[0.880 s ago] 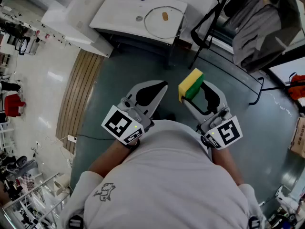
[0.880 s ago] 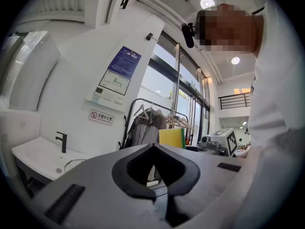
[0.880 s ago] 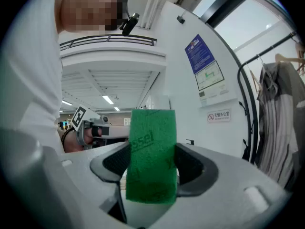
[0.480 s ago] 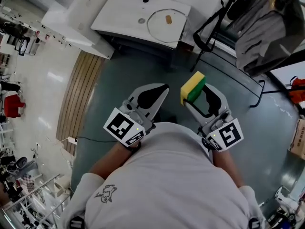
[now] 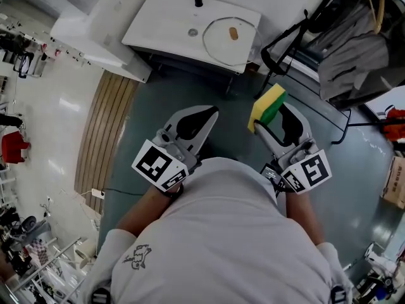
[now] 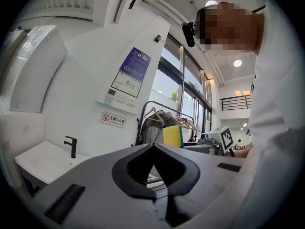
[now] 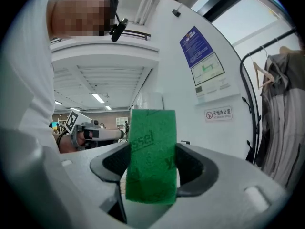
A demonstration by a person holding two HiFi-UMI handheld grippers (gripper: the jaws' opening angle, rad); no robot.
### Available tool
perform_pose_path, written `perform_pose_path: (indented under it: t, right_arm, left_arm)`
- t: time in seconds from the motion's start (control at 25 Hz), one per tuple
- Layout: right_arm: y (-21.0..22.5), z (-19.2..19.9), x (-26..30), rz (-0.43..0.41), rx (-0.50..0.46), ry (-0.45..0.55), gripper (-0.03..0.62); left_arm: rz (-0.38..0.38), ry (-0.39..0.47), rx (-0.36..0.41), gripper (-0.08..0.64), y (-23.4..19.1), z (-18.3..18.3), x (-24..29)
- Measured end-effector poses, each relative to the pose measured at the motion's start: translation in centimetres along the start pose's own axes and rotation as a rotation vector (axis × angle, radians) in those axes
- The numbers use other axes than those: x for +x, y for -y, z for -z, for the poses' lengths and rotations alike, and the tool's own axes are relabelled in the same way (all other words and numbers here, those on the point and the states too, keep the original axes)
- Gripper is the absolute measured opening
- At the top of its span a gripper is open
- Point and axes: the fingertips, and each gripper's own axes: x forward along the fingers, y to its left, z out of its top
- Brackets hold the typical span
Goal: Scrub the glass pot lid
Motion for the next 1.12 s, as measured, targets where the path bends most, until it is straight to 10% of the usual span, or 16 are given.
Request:
perform_pose_path:
  t: [0.56, 1.12]
  right_arm:
    - [1.6, -1.1, 12.3, 0.109, 0.031, -0.030, 0.295]
    - [12.7, -0.4, 18.9, 0.084, 0.058, -0.062, 0.295]
  left_arm:
    - [-0.007, -0.009, -0.010, -0.002, -13.5, -3.3, -4.1]
    - [-0.050, -0.030, -0.034, -0.002, -21.4, -3.4, 4.7]
